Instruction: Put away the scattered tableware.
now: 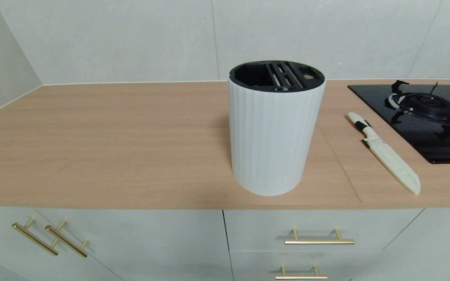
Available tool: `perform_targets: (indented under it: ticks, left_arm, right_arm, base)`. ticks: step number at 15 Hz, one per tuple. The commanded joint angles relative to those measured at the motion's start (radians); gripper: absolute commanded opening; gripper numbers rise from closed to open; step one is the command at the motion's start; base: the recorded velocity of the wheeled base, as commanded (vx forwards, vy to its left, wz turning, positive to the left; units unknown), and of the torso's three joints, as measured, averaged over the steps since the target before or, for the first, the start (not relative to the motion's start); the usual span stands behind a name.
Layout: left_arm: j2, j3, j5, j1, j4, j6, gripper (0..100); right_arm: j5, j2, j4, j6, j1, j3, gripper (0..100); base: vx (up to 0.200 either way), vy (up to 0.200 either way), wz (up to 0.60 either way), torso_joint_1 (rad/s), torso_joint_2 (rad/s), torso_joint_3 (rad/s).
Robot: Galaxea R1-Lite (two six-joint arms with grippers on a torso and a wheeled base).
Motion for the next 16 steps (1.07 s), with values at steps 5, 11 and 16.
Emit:
perform_targets:
  ticks: [5, 11, 16]
  left_arm:
    - [0.0, 0.0, 0.0, 0.0, 0.0, 0.0, 100]
    - [0.0, 0.0, 0.0, 0.0, 0.0, -0.001, 100]
    - [0.0, 0.0, 0.0, 0.0, 0.0, 0.0, 100]
  right_arm:
    - [-0.001, 0.002, 0.0, 0.001, 0.0, 0.0, 100]
    - [0.0, 0.002, 0.0, 0.001, 0.0, 0.0, 100]
    - [-0.001, 0.002, 0.0, 0.001, 0.0, 0.0, 100]
  base:
    - [0.0, 0.0, 0.0, 0.244, -0.5, -0.263]
    - [0.0, 0.0, 0.0, 0.247, -0.52, -0.277]
    - [0.0, 0.0, 0.0, 0.276, -0.56, -0.291]
